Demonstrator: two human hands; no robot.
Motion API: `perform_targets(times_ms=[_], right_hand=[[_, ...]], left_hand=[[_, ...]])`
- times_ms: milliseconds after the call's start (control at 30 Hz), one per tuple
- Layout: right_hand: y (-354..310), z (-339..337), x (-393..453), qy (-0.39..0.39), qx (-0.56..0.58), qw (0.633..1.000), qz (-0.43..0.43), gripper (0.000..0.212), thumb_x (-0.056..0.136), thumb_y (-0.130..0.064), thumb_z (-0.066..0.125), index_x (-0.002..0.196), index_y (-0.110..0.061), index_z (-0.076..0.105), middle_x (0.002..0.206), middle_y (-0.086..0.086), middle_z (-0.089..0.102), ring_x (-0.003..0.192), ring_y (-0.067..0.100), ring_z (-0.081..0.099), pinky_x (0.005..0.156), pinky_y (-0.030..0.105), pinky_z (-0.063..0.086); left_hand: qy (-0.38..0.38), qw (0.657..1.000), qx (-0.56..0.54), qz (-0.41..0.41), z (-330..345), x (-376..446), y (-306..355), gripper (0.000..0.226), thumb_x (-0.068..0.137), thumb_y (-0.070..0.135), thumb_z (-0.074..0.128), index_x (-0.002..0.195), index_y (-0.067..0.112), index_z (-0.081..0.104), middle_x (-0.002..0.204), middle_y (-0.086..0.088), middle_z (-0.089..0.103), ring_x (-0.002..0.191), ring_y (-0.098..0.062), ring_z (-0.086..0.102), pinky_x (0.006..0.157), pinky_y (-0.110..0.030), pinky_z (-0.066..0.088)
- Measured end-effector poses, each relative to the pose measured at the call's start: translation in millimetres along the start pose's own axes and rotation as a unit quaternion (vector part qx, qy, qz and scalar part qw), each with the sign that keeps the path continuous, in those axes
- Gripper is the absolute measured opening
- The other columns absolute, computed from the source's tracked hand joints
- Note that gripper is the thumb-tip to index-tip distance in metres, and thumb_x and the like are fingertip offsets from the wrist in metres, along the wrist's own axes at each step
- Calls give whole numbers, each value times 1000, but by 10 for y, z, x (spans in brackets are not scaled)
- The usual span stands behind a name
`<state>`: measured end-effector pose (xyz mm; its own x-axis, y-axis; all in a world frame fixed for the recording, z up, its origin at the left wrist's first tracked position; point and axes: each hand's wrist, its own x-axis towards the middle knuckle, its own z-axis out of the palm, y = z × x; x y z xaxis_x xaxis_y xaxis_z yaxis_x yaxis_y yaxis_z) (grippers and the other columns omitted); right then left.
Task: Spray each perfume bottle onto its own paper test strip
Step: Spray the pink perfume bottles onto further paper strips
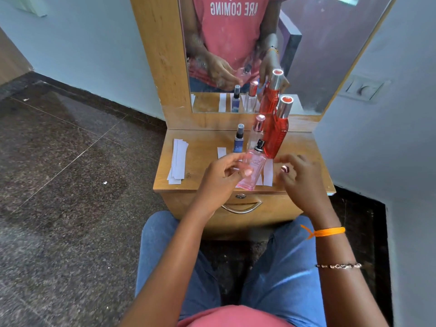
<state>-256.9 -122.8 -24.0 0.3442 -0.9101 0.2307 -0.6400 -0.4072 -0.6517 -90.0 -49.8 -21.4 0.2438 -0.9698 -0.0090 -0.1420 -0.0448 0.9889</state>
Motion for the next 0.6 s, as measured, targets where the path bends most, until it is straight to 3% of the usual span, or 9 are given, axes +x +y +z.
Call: perform_targets(times_ms=[133,300,400,600], right_hand=[[-25,5,-28,4,-6,1000,3,25,79,11,57,90,-9,67,83,6,58,82,32,57,73,36,43],[-359,-202,103,91,193,976,-50,24,83,4,62,95,-16,57,83,-4,64,80,8,63,76,15,48],[-465,-251,168,40,216,974,-55,25,83,1,65,101,-16,63,90,-4,68,85,8,65,81,14,50],[-552,-280,181,-71,190,977,-59,32,83,4,64,102,-21,67,93,-4,70,87,6,65,83,16,51]], left_hand=[[-1,1000,8,-3,-4,-4,7,32,85,23,64,114,34,59,102,18,65,95,11,57,78,-14,45],[-2,1000,30,-4,-22,1,1,34,87,23,62,120,32,57,100,23,62,93,13,55,77,-16,43],[-7,999,40,-7,-24,-9,11,37,88,21,61,123,31,56,101,25,61,99,6,55,81,-21,45],[-11,999,43,4,-37,-13,27,37,88,17,59,124,28,56,111,9,63,103,-9,58,84,-27,46]])
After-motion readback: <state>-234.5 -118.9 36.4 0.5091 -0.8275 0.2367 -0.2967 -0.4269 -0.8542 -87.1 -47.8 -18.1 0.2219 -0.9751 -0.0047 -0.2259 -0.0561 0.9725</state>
